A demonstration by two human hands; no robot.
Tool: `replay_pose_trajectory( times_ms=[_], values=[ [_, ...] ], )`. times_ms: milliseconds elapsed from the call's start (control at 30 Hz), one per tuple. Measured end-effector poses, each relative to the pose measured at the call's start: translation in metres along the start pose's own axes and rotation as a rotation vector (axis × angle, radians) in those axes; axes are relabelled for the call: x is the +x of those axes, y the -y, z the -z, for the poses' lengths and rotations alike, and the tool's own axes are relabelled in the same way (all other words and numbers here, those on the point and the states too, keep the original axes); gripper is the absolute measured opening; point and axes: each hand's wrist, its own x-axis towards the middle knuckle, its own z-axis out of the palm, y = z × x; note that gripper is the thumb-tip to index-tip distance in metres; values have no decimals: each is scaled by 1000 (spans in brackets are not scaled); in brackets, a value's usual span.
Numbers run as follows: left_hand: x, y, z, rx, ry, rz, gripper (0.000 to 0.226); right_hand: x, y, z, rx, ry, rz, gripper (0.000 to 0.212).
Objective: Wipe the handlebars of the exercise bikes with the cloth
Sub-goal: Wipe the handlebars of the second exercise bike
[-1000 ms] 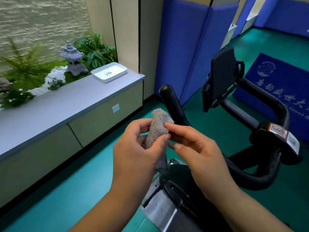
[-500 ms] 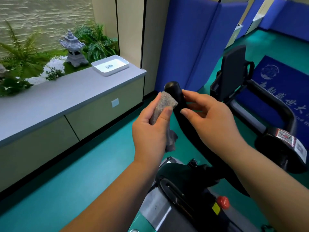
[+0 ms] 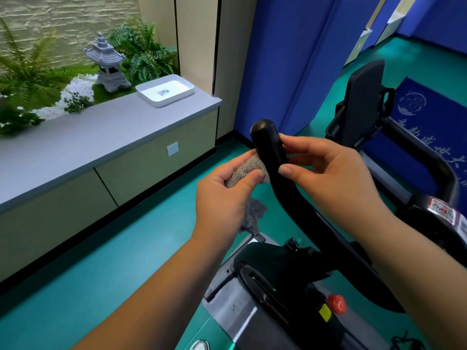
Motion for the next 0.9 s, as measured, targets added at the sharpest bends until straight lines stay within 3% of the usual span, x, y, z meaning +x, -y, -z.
replay_pose_trajectory(
  times_ms=[200, 333, 467, 600, 767, 900],
  values=[
    [39, -5, 14, -70, 203, -6, 30, 0, -1, 0, 13, 5, 1, 46],
    [25, 12, 19, 30, 342, 13, 31, 0, -2, -1, 22, 4, 1, 45],
    [47, 5, 21, -72, 321, -15, 29, 1, -3, -1, 5, 4, 9, 46],
    [58, 7, 19, -221, 398, 19, 31, 1, -3, -1, 6, -4, 10, 46],
    [32, 36, 18, -130, 479, 75, 32, -1, -3, -2, 20, 1, 12, 46],
    [52, 9, 15, -266, 398, 30, 24, 0, -3, -1, -4, 1, 5, 47]
  ],
)
